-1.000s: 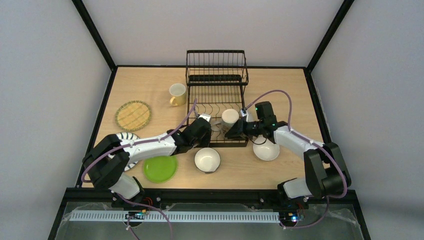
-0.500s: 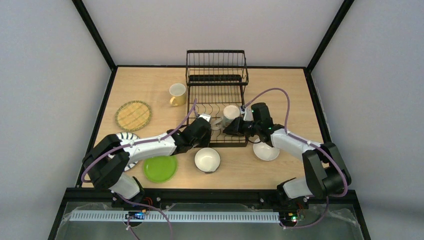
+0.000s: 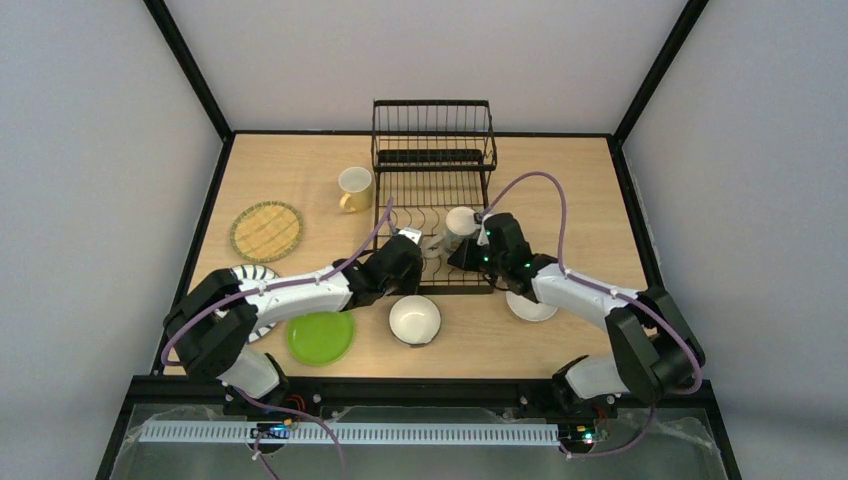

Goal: Load the mixed dishes into the dish rack
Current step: Adjust the cup in the dish rack.

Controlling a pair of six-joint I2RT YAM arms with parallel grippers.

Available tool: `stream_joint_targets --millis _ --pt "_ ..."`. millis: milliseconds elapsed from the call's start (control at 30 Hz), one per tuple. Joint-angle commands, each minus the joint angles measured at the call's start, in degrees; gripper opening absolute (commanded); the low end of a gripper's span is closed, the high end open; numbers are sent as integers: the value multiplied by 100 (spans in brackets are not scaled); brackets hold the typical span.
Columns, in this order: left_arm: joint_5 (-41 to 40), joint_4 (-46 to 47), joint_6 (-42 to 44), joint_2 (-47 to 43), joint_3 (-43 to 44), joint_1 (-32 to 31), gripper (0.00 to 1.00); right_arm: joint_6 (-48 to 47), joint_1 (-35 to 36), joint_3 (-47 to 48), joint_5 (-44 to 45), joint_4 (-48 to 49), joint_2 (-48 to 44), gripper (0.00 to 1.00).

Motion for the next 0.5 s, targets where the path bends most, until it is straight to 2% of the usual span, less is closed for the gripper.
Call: stream_joint_targets --millis 0,133,467 --pt "130 -156 79 -118 -129 0 99 -347 413 -49 1301 186 -61 50" --pt "135 -162 86 -151 -153 0 99 -434 674 4 2163 157 21 51" --pt "159 -148 49 -286 -303 0 99 -830 1156 337 3431 212 483 51"
